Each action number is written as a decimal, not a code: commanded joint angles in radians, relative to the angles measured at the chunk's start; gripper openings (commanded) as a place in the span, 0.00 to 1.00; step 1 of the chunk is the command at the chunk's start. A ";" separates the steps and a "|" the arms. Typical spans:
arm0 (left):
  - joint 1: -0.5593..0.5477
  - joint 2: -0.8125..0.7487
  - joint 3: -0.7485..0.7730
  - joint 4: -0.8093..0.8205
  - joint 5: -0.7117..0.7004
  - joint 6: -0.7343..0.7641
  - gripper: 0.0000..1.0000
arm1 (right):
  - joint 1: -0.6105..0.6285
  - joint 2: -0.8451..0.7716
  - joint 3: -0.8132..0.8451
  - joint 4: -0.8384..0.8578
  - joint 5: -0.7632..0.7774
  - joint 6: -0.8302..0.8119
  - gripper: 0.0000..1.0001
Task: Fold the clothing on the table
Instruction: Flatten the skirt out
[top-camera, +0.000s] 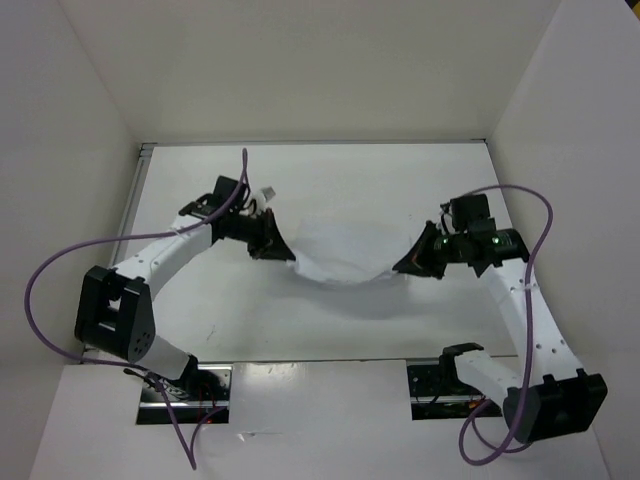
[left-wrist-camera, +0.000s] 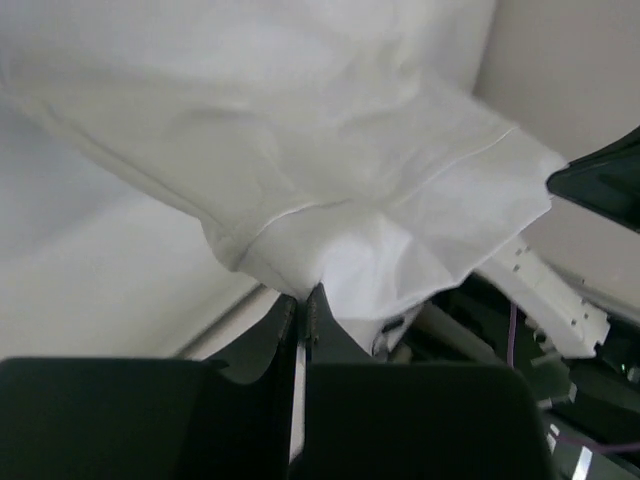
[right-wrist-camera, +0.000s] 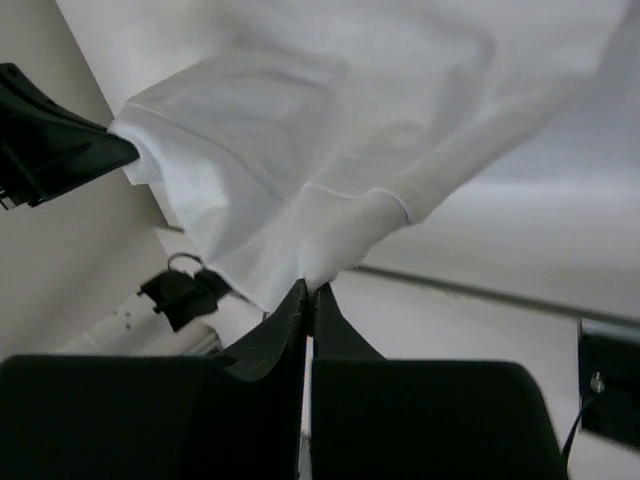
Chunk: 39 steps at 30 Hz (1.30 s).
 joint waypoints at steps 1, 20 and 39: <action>0.061 0.041 0.191 0.132 -0.038 -0.004 0.03 | -0.020 0.103 0.178 0.140 0.127 -0.048 0.00; 0.073 -0.401 0.024 0.165 0.061 -0.039 0.03 | -0.031 -0.183 0.203 0.104 -0.112 -0.130 0.00; 0.119 -0.073 0.094 0.310 -0.102 -0.075 0.03 | 0.183 0.134 0.139 0.534 0.002 0.039 0.00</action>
